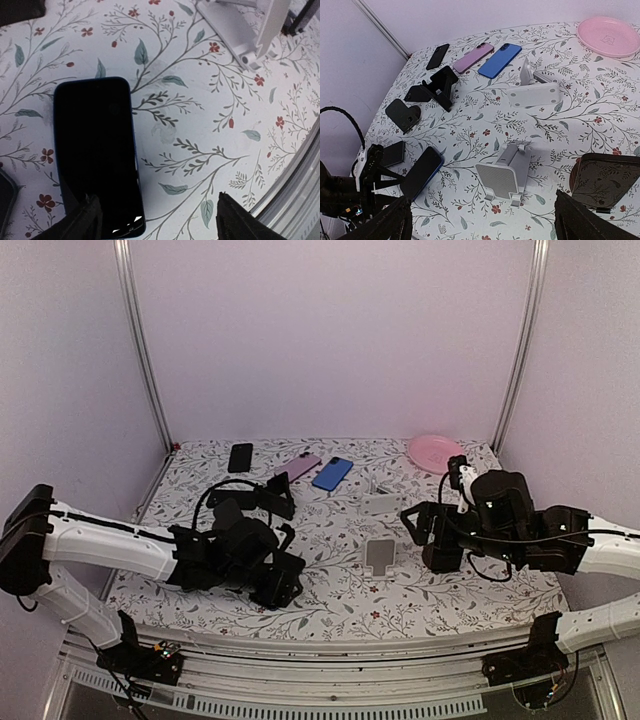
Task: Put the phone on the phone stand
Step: Move the phone to the center of the board, then pick up the phone from the center of the board.
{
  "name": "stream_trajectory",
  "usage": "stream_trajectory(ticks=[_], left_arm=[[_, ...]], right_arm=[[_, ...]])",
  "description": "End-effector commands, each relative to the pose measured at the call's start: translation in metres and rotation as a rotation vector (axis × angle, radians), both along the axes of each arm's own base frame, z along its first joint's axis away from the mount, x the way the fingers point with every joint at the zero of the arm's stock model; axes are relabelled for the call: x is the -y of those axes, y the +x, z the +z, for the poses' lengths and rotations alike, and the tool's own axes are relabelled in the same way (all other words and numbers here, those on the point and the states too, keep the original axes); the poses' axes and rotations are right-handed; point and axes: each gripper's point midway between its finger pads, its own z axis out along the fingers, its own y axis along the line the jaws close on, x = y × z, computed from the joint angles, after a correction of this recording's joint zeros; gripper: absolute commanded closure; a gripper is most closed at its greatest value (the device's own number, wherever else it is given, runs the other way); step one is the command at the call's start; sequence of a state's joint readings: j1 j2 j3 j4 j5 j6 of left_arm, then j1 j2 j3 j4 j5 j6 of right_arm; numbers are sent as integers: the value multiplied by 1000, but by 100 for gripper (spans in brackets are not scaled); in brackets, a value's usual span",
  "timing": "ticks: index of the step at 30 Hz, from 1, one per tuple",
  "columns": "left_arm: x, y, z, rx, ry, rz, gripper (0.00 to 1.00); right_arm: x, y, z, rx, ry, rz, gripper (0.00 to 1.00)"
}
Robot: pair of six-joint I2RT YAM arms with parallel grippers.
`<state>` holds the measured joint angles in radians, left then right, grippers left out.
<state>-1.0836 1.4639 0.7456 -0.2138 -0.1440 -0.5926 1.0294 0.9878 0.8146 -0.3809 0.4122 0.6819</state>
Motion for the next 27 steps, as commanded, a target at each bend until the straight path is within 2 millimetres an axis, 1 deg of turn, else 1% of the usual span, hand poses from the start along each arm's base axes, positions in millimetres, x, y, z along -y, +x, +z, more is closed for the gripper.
stream_trajectory(ticks=[1,4,7,13,18,21,23,27], left_arm=[[-29,26,-3,47,84,91,17],[-44,34,-16,37,113,116,9],[-51,39,-25,35,142,115,5],[-37,40,-39,6,173,47,3],[-38,41,-48,7,222,52,3],[-35,38,-51,9,234,40,3],[-32,37,-52,17,252,30,3],[-29,35,-62,19,305,17,4]], right_arm=[[5,-1,9,40,58,-18,1],[13,-3,12,47,90,-43,1],[16,-5,15,51,104,-39,1],[16,-5,19,51,110,-38,1],[13,-4,17,41,114,-39,1],[15,-3,18,47,119,-51,1],[15,-3,22,52,143,-56,1],[16,-6,30,64,229,-58,1]])
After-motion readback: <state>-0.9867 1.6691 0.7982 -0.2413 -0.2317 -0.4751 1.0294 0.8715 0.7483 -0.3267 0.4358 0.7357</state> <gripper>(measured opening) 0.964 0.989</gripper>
